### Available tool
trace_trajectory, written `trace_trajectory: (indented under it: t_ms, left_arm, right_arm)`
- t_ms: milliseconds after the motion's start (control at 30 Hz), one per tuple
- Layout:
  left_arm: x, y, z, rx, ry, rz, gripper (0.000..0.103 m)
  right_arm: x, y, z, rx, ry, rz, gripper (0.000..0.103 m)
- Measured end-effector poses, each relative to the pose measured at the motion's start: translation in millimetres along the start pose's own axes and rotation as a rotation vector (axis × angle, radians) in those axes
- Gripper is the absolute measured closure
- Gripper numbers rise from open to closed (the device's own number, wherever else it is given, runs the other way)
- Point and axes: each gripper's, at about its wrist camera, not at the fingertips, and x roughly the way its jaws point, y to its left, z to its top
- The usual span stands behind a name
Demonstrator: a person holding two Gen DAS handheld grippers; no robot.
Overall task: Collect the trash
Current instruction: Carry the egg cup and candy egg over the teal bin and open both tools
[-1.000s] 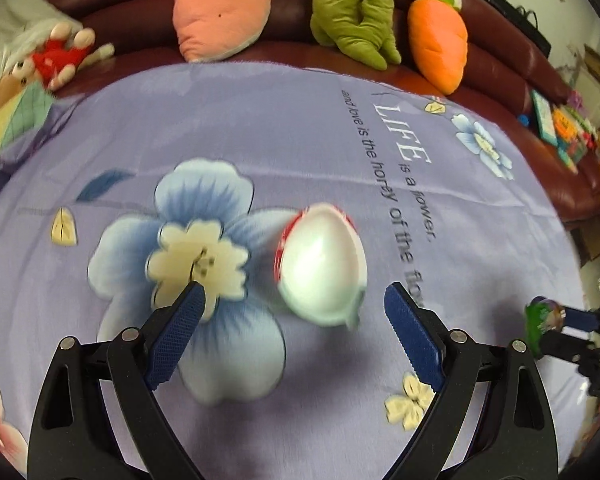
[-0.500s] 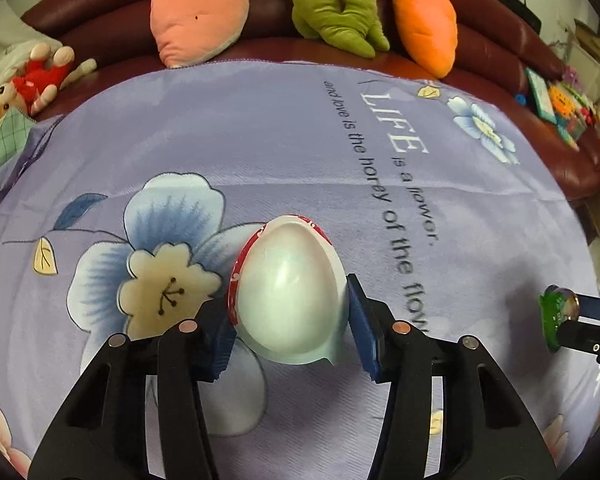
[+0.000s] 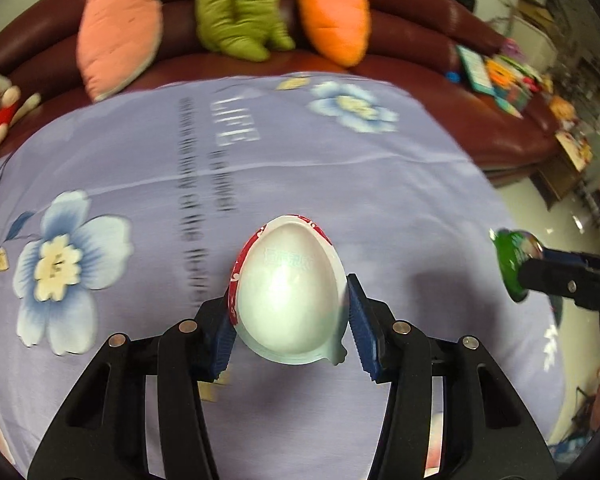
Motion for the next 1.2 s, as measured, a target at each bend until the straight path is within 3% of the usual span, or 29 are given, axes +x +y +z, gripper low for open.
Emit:
trace_trajectory:
  t_ms: [333,633,1200]
  left_arm:
    - [-12.8,-120.5,7.5,0.144,-0.014,-0.099,0.052]
    - [-8.3,-218.1,4.5,0.257,0.012,-0.143,0.052]
    - [21.4,-352.3,-12.1,0.440,0.085,-0.181,0.052]
  right_arm:
    - [-76.2,-75.2,-22.9,0.109,-0.121,-0.018,0.039]
    - [-128.4,-159.3,-48.7,0.224,-0.213,-0.010,0.039]
    - [-170.9,-287.7,-98.9,0.429,-0.290,-0.019,0.039]
